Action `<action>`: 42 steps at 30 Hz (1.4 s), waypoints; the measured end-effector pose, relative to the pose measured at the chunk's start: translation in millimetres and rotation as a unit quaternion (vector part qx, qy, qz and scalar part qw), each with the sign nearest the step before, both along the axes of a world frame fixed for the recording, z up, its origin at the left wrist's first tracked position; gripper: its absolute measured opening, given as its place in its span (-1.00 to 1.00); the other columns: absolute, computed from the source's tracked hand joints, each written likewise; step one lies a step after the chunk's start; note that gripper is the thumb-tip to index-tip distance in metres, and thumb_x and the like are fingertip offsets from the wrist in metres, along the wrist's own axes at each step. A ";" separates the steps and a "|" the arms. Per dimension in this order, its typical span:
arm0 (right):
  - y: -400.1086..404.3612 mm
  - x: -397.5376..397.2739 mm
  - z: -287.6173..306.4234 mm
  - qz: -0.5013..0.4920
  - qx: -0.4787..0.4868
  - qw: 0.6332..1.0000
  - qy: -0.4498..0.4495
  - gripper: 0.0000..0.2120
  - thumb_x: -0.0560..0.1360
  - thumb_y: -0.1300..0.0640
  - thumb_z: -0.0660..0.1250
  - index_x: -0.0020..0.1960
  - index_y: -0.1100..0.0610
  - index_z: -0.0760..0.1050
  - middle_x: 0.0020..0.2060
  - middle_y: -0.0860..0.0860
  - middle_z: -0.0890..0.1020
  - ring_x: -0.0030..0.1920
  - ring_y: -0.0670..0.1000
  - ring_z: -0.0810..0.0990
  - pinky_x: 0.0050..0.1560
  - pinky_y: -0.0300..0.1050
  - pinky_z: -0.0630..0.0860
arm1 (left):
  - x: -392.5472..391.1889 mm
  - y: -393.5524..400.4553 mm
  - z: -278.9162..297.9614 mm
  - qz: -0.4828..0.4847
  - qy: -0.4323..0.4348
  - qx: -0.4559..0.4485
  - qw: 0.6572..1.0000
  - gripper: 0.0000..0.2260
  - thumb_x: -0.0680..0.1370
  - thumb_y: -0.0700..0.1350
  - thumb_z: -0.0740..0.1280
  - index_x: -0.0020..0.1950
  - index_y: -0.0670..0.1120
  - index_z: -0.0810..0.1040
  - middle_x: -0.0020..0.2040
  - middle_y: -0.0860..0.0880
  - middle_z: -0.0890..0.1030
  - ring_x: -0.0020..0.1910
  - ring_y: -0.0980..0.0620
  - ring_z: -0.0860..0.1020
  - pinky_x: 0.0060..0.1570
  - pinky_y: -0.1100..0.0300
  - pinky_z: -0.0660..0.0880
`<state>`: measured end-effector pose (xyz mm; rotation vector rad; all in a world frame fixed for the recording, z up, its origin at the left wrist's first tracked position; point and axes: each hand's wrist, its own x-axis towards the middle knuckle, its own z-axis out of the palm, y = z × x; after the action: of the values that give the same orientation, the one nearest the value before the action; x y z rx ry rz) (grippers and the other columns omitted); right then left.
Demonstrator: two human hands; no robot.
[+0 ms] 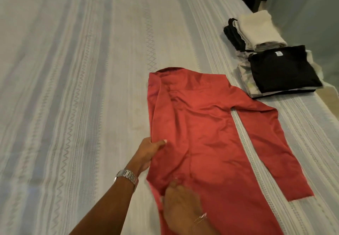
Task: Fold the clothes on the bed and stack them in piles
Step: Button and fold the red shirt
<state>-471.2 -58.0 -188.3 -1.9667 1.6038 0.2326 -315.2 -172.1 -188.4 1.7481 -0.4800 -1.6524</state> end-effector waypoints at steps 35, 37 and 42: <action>72.4 -121.7 24.2 -0.230 -0.033 0.954 -0.189 -0.30 0.46 -0.19 0.49 0.43 0.14 0.36 0.13 0.03 0.57 0.14 0.07 0.54 0.08 -0.03 0.52 | -59.0 186.8 10.8 0.064 -0.075 0.098 0.990 -0.70 0.48 -0.17 0.55 0.08 -0.33 0.60 -0.17 -0.17 0.65 -0.32 -0.04 0.64 -0.41 0.15 0.60; 61.7 -116.3 27.7 -0.270 0.059 0.933 -0.230 -0.40 0.47 -0.25 0.46 0.32 0.12 0.49 -0.08 -0.08 0.61 -0.08 -0.07 0.59 -0.10 -0.15 0.50 | -61.7 197.7 15.0 0.070 -0.050 0.126 0.988 -0.62 0.50 -0.05 0.54 0.12 -0.32 0.59 -0.06 -0.22 0.63 -0.17 -0.12 0.66 -0.29 0.02 0.68; 65.1 -108.7 7.9 -0.406 0.131 0.843 -0.328 -0.59 0.52 -0.15 0.45 -0.30 0.11 0.46 -0.40 -0.01 0.59 -0.24 0.08 0.70 -0.14 0.06 0.61 | -70.6 224.3 20.3 0.113 0.070 0.141 0.981 -0.55 0.56 -0.05 0.47 0.32 -0.30 0.48 0.19 -0.31 0.62 0.08 -0.25 0.66 -0.15 -0.06 0.68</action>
<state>-579.9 7.1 -180.4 -0.8621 1.6371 -0.4873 -385.7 52.2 -168.1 1.7913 0.0206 -1.7254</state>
